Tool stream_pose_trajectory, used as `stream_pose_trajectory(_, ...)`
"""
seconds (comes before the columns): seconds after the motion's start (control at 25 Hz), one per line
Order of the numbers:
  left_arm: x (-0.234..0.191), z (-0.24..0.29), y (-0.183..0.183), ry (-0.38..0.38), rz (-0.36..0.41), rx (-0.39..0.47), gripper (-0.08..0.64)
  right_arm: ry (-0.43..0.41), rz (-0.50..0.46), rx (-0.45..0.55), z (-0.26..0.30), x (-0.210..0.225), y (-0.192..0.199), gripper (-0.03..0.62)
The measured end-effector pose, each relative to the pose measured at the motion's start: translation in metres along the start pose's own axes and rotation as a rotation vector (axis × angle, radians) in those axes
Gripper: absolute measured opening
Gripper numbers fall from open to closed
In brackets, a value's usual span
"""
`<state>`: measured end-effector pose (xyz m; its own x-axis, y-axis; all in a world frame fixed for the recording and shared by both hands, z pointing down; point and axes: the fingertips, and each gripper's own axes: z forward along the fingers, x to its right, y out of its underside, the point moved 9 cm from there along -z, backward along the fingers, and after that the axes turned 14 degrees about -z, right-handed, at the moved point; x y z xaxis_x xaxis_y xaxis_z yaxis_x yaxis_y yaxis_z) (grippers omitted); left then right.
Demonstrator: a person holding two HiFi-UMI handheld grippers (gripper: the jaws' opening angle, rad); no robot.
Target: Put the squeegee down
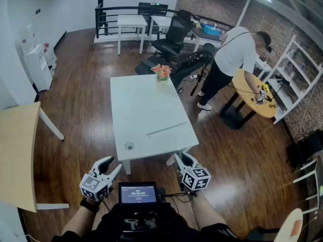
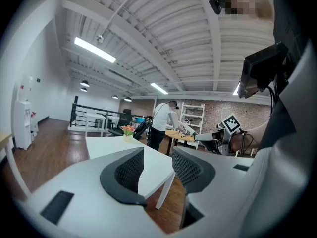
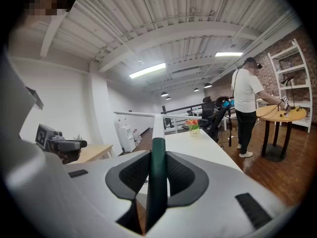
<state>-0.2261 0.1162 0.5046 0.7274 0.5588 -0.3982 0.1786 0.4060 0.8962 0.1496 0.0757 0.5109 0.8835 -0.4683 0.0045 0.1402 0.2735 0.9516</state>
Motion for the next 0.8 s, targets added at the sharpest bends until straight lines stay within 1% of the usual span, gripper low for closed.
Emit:
stream_pose_trajectory(0.16,-0.005,-0.001,-0.004,0.017,0.006,-0.004,0.183,0.015,-0.013,0.002,0.01,0.001,-0.009,0.118)
stream_pose_trajectory(0.44,-0.018,0.013,-0.015,0.057,0.033,-0.008,0.182,0.03,-0.098,-0.036,0.038,0.011,-0.019,0.118)
stream_pose_trajectory(0.64,-0.025,0.039,-0.024,0.073,0.058,-0.024,0.183,0.043,-0.12,-0.064,0.07,0.037,-0.023,0.118)
stream_pose_trajectory(0.8,-0.034,0.07,-0.03,0.076,0.065,-0.049,0.189,0.049,-0.144,-0.087,0.105,0.07,-0.027,0.118)
